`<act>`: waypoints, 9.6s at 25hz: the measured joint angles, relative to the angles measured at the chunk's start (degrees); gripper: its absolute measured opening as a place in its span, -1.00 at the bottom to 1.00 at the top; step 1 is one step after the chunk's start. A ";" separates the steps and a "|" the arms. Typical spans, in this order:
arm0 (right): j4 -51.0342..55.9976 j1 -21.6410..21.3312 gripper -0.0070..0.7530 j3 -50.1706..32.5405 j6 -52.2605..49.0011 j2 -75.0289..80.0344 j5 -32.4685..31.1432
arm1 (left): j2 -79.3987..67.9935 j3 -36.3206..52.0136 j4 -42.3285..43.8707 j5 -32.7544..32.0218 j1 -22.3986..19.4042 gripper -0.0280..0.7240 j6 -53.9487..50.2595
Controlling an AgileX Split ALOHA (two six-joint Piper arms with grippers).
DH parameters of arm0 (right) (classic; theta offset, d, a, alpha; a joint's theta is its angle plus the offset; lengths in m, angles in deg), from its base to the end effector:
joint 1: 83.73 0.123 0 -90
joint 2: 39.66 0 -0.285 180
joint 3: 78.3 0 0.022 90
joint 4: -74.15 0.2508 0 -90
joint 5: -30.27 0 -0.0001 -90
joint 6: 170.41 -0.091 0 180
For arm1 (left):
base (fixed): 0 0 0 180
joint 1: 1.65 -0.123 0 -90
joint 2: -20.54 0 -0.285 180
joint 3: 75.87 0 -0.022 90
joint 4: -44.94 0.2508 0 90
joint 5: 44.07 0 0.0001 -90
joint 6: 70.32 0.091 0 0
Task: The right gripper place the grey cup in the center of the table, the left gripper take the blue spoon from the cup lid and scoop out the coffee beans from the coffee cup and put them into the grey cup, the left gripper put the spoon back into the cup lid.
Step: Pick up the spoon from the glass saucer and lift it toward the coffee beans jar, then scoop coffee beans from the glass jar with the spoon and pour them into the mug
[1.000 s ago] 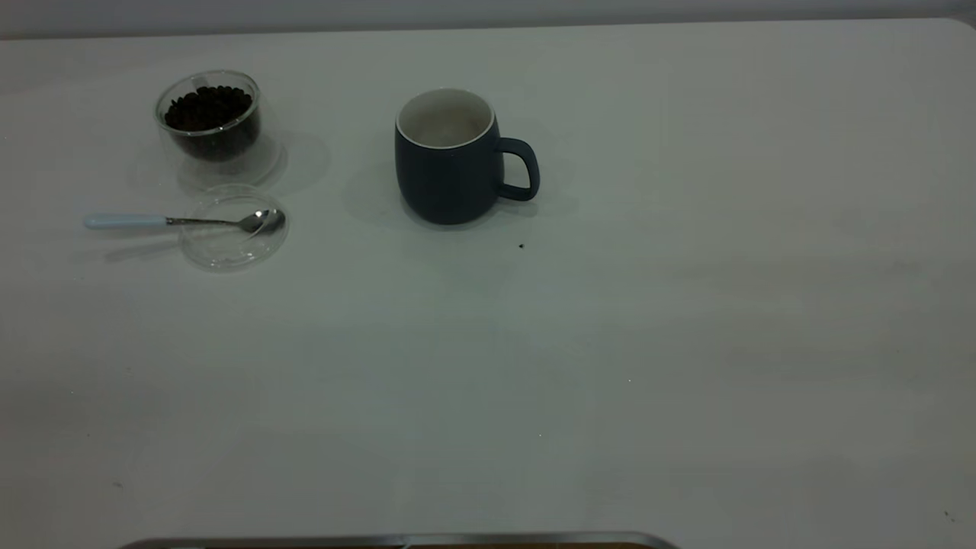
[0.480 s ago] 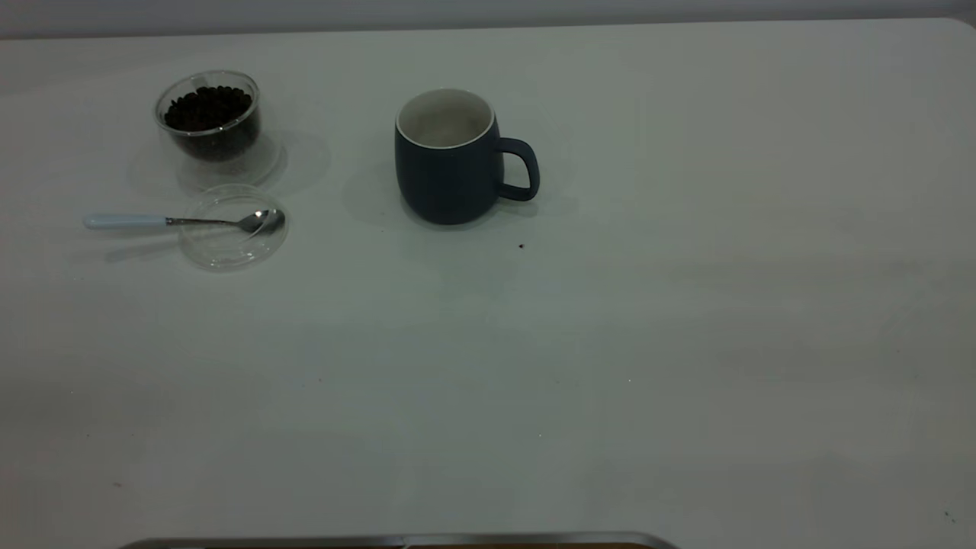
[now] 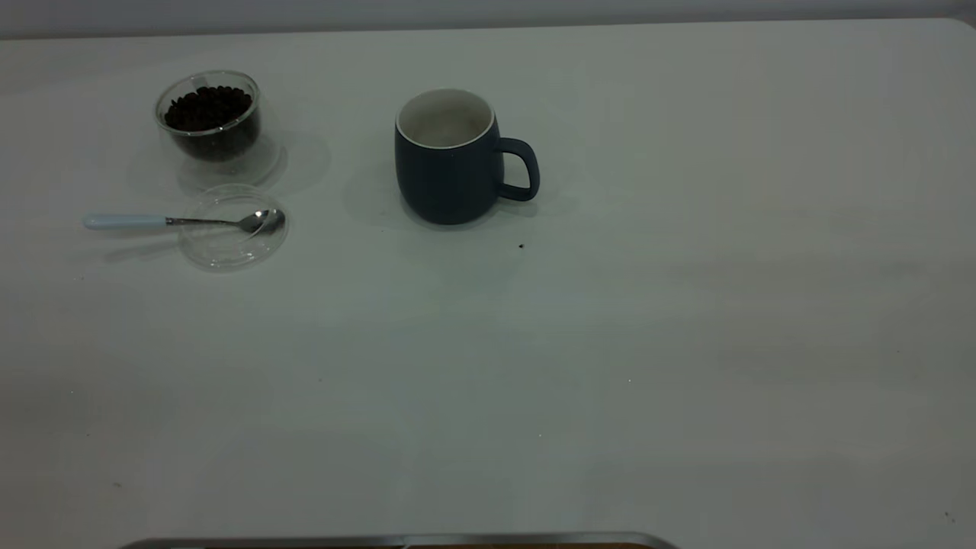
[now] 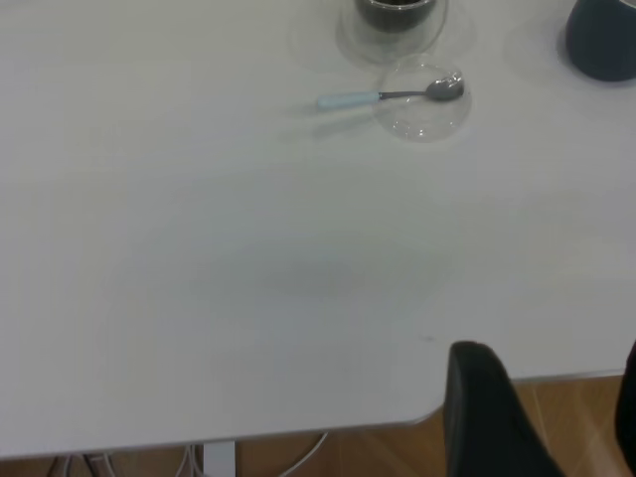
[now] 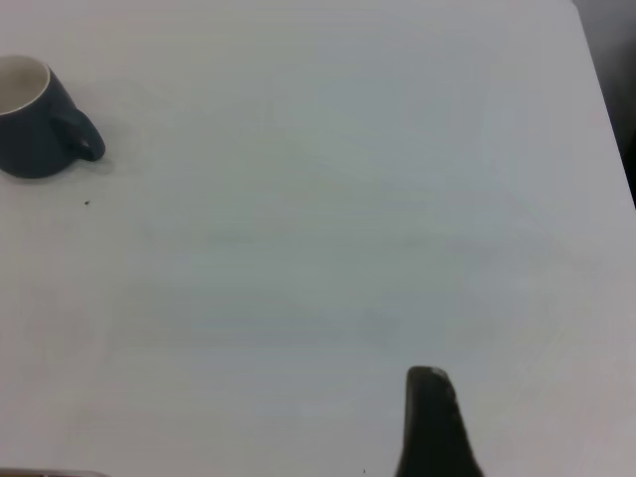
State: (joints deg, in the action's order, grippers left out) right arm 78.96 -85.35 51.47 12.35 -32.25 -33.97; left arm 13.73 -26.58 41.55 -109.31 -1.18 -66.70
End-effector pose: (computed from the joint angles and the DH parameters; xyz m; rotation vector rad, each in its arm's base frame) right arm -0.0053 0.0070 0.2647 -0.0270 2.1244 0.0567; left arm -0.0095 -0.0048 0.2676 0.0812 2.1149 -0.0389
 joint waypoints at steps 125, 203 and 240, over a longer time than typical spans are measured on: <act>0.00 0.00 0.42 0.00 0.00 0.00 0.00 | -142.79 -45.72 -66.56 17.34 -26.19 0.61 77.87; 0.05 0.00 0.41 0.00 0.00 0.00 0.00 | -128.62 -62.15 -56.98 1.49 -23.89 -0.60 58.51; 0.05 0.00 0.41 0.00 0.00 0.00 0.00 | -144.74 -63.02 -65.90 4.13 -27.94 -0.60 57.44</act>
State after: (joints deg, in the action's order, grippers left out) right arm 79.01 -85.35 51.47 12.35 -32.25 -33.97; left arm -131.01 -89.60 -24.34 -105.18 -29.11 -9.26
